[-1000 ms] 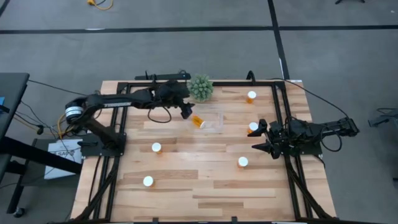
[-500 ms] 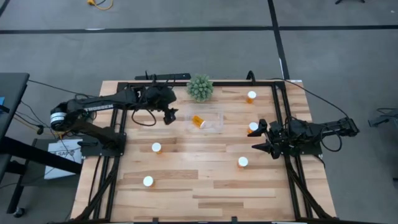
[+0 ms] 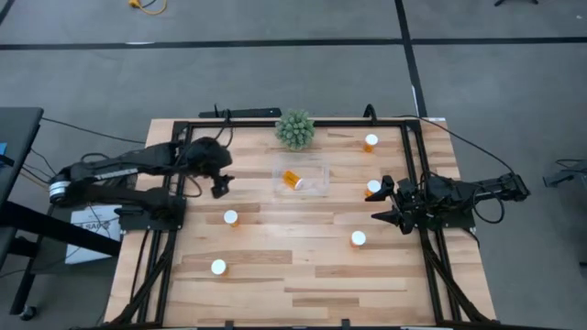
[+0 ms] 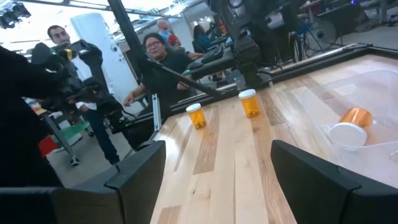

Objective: Pick and place pill bottles into a basket
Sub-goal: Put the orange pill bottle into the transparent bin

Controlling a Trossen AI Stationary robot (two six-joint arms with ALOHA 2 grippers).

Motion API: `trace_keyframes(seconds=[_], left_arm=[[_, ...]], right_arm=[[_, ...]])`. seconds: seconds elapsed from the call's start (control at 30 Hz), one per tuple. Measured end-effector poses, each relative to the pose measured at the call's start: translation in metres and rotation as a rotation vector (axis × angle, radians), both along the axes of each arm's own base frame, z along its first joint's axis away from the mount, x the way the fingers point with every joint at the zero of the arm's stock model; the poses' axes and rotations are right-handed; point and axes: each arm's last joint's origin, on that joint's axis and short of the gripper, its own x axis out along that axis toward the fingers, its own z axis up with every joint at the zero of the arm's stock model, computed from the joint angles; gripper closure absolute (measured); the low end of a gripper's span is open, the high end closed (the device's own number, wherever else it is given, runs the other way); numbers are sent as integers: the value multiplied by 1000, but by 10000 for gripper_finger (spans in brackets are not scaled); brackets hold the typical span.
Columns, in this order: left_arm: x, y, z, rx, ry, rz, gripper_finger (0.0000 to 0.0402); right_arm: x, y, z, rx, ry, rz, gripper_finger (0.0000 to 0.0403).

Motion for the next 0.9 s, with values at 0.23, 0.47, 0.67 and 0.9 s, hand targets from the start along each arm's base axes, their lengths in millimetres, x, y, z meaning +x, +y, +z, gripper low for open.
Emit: trace_keyframes(seconds=[0.23, 0.47, 0.67, 0.9], left_arm=[[-28, -19, -16, -101, 11, -91, 152], [-25, -31, -14, -113, -3, -196, 152], [-15, -44, -20, -130, 51, -293, 152], [-6, -51, -30, -144, 121, -334, 152]], right_arm=[[0, 0, 0, 0, 0, 0, 117], [0, 0, 0, 0, 0, 0, 117], [0, 0, 0, 0, 0, 0, 117], [0, 0, 0, 0, 0, 0, 117]])
